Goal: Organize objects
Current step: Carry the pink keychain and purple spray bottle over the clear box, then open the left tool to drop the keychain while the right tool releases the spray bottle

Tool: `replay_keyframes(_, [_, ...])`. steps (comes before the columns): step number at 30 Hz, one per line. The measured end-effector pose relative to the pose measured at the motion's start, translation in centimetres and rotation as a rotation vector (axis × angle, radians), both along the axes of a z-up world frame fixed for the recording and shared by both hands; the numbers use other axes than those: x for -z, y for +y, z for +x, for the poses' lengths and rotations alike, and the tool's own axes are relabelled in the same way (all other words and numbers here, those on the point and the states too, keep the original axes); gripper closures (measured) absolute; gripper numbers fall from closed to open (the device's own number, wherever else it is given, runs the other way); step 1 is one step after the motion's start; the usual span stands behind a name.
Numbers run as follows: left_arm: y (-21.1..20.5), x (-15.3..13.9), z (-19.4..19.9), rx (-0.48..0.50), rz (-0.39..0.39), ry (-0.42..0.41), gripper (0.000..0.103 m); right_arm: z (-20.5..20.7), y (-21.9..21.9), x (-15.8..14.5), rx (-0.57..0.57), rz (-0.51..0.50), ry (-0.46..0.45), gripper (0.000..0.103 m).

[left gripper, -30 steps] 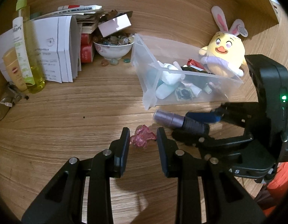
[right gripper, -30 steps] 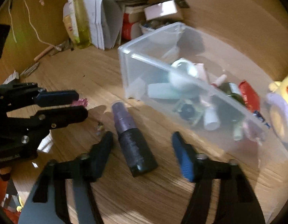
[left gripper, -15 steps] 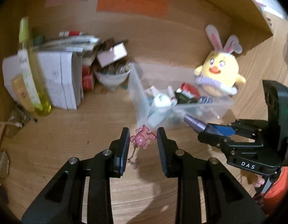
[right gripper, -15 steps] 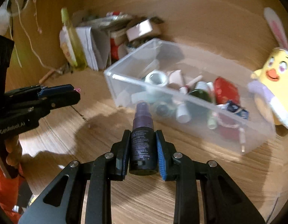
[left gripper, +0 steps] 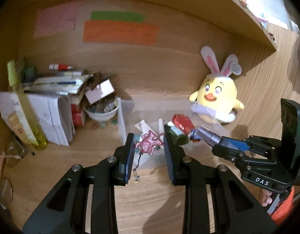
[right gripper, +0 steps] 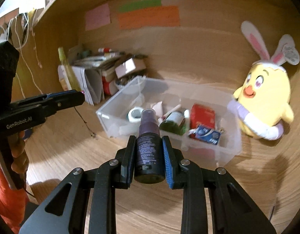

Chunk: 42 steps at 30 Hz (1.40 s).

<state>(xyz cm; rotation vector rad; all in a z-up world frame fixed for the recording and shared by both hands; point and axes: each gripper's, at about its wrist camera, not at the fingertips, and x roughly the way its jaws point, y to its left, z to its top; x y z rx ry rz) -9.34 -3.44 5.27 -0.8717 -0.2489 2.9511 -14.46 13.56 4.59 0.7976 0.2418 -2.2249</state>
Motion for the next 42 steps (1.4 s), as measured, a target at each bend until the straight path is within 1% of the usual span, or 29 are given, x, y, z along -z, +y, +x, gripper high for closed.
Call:
replay_keyframes(6, [1.0,-2.0,-1.2,-0.004,-0.040,0.045,0.074,-1.2,0.9,-1.5,0.032,-0.035,0.030,0.079])
replay_keyframes(12, [1.6,-3.7,-2.6,0.002,-0.058,0.076,0.074,-2.3,1.2,-2.6,0.067,-0.054,0.062,0.079])
replay_keyframes(16, [1.7,-3.9,-3.9,-0.008,-0.065,0.085,0.074,-3.2,1.5,-3.2,0.084,-0.065,0.073,0.079])
replay_keyframes(19, [1.7,-3.1,-5.0,-0.013,-0.064,0.066,0.074,-3.9,1.4,-3.5,0.099,-0.064,0.079,0.079])
replay_keyframes(22, [1.6,-1.7,-6.2,-0.020,-0.072,0.032,0.074,-4.8,1.3,-3.4,0.113,-0.062,0.072,0.079])
replay_keyframes(27, [1.1,1.4,-8.5,-0.028,-0.077,-0.053,0.074,-5.8,1.2,-2.7,0.126,-0.053,0.048,0.079])
replay_keyframes(32, [0.6,3.7,-10.1,-0.030,-0.056,-0.126,0.074,-6.6,1.2,-1.8,0.141,-0.023,0.035,0.079])
replay_keyframes(40, [0.2,5.3,-10.8,-0.011,-0.029,-0.176,0.074,-8.6,0.5,-0.2,0.160,0.019,-0.001,0.079])
replay_keyframes(42, [0.2,5.5,-10.8,-0.004,-0.023,-0.181,0.072,-9.0,0.1,0.3,0.162,0.031,-0.011,0.079])
